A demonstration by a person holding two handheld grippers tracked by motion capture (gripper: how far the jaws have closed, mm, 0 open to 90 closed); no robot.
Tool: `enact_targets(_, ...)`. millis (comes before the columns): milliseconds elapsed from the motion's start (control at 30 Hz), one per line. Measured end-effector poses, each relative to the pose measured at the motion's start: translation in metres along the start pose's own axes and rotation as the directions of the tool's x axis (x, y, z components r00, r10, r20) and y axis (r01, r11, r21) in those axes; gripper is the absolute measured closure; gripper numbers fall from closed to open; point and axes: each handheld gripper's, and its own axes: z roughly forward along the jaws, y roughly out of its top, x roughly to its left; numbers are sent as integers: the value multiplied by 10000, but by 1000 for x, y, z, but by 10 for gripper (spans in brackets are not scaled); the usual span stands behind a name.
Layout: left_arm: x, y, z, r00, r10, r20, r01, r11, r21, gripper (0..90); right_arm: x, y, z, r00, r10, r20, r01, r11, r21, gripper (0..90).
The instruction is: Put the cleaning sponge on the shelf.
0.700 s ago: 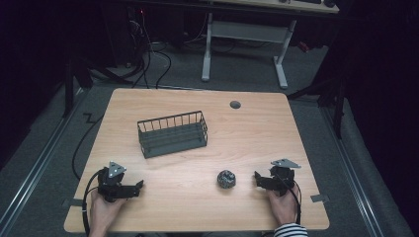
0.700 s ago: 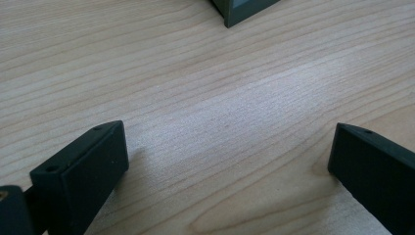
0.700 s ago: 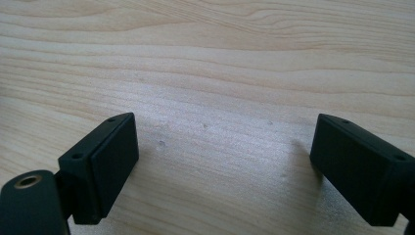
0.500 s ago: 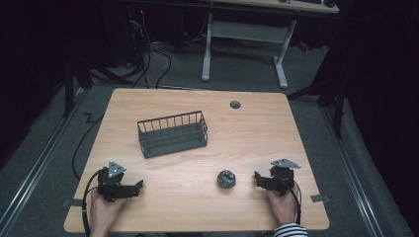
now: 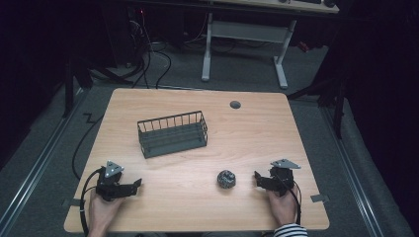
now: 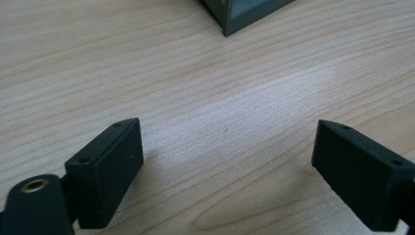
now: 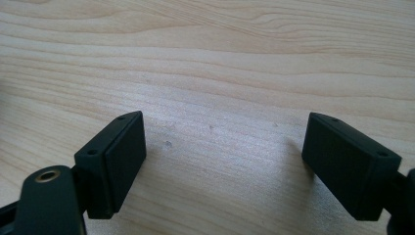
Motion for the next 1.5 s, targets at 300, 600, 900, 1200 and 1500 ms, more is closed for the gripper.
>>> enact_targets(300, -8, 11, -10, 9991, 198, 387, -184, 9991, -371, 153, 0, 0, 0, 10000, -15, -33, 15, 10000, -7, 173)
enact_targets(600, -13, 36, -25, 9963, 90, 855, -25, 9971, -760, 175, 0, 0, 0, 10000, -51, -55, 51, 10000, -14, 181)
enact_targets(900, -12, 63, -38, 9972, 124, 736, -60, 9963, -859, 181, 1, 0, -1, 9999, -73, -108, 72, 10000, -29, 194)
enact_targets(1200, -1, 95, -40, 9964, -169, 834, 262, 9933, -1124, 181, 1, 0, -1, 9999, -86, -122, 86, 10000, -37, 195)
enact_targets(1500, 2, 116, -29, 9981, -181, 594, 257, 9912, -1301, 237, 1, -1, -1, 9998, -138, -142, 137, 9999, -66, 210)
